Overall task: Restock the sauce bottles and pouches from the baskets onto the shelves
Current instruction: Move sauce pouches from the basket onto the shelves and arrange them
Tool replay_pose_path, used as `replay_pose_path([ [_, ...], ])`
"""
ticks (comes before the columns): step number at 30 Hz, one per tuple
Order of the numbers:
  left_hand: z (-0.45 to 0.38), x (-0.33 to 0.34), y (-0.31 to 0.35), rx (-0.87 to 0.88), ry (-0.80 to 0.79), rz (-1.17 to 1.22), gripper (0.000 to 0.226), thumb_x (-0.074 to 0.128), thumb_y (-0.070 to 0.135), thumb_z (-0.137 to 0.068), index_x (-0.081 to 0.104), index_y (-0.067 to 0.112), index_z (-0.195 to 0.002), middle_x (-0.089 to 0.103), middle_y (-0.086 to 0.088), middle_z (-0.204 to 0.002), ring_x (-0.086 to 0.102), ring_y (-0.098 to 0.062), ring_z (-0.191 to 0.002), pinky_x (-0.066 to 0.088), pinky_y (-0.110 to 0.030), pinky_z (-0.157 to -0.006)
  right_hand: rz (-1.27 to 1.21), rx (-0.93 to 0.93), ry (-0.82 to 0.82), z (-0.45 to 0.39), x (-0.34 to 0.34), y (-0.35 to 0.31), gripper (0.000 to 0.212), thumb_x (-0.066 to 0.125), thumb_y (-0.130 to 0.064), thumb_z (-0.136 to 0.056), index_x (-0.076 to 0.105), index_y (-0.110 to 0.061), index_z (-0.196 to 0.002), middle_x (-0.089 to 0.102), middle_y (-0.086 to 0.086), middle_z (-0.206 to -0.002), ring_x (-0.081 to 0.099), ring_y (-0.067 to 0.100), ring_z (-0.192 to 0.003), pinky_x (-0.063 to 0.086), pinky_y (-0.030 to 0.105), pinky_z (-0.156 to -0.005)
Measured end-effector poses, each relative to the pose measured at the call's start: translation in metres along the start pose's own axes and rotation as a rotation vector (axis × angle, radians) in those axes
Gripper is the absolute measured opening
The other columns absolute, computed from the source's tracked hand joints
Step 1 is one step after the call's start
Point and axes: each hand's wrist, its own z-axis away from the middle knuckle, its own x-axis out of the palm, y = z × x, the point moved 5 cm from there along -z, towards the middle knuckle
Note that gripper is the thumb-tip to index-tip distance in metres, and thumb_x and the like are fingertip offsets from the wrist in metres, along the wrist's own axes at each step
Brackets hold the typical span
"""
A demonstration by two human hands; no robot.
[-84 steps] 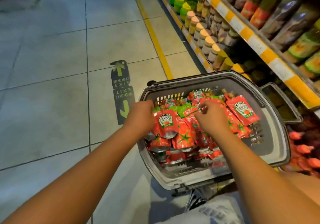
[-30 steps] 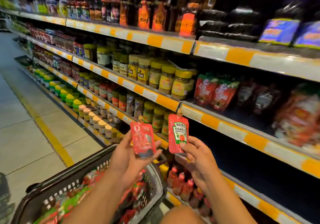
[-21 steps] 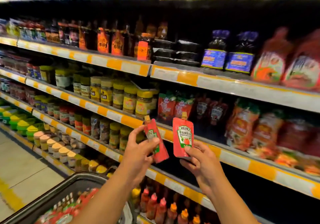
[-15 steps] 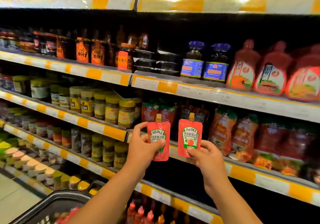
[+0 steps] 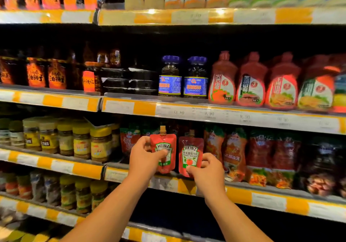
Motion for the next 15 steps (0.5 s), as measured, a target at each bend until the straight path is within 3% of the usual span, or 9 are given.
replay_pose_path([
  [4, -0.012, 0.012, -0.002, 0.084, 0.007, -0.124, 0.035, 0.09, 0.023, -0.074, 0.063, 0.031, -0.095, 0.073, 0.007, -0.093, 0.073, -0.021, -0.087, 0.062, -0.044, -0.075, 0.109, 0.002, 0.077, -0.008, -0.004, 0.003, 0.029, 0.083, -0.012, -0.079, 0.058, -0.024, -0.088, 0.071, -0.002, -0.082, 0.068, 0.017, -0.072, 0.058, 0.038, -0.058],
  [6, -0.016, 0.019, -0.005, 0.091, 0.014, -0.179, 0.044, 0.09, 0.029, -0.077, 0.062, 0.025, -0.111, 0.067, 0.017, -0.105, 0.068, -0.014, -0.094, 0.056, -0.035, -0.079, 0.157, 0.003, 0.099, -0.013, -0.003, 0.003, 0.024, 0.079, -0.012, -0.083, 0.058, -0.022, -0.087, 0.069, 0.0, -0.085, 0.067, 0.02, -0.075, 0.057, 0.037, -0.06],
  [8, -0.019, 0.024, -0.012, 0.059, 0.024, -0.222, 0.056, 0.089, 0.031, -0.079, 0.055, 0.025, -0.123, 0.051, 0.026, -0.102, 0.054, -0.001, -0.089, 0.045, -0.023, -0.079, 0.232, 0.001, 0.085, -0.016, 0.001, 0.001, 0.02, 0.077, -0.015, -0.088, 0.058, -0.022, -0.089, 0.067, -0.001, -0.088, 0.066, 0.02, -0.078, 0.057, 0.036, -0.063],
  [11, -0.022, 0.029, -0.025, 0.027, -0.004, -0.314, 0.044, 0.087, 0.03, -0.081, 0.045, 0.022, -0.093, 0.051, 0.022, -0.087, 0.052, -0.003, -0.077, 0.04, -0.02, -0.062, 0.356, -0.012, 0.027, -0.02, 0.009, -0.002, 0.02, 0.073, -0.021, -0.094, 0.053, -0.022, -0.089, 0.063, -0.002, -0.091, 0.063, 0.019, -0.08, 0.052, 0.034, -0.062],
  [15, -0.024, 0.029, -0.032, 0.036, -0.031, -0.381, 0.039, 0.084, 0.033, -0.084, 0.046, 0.028, -0.093, 0.058, 0.014, -0.087, 0.055, -0.003, -0.077, 0.04, -0.019, -0.058, 0.447, 0.004, -0.01, -0.027, 0.012, -0.006, 0.02, 0.072, -0.023, -0.095, 0.054, -0.019, -0.088, 0.061, -0.002, -0.089, 0.061, 0.02, -0.079, 0.048, 0.033, -0.061],
])
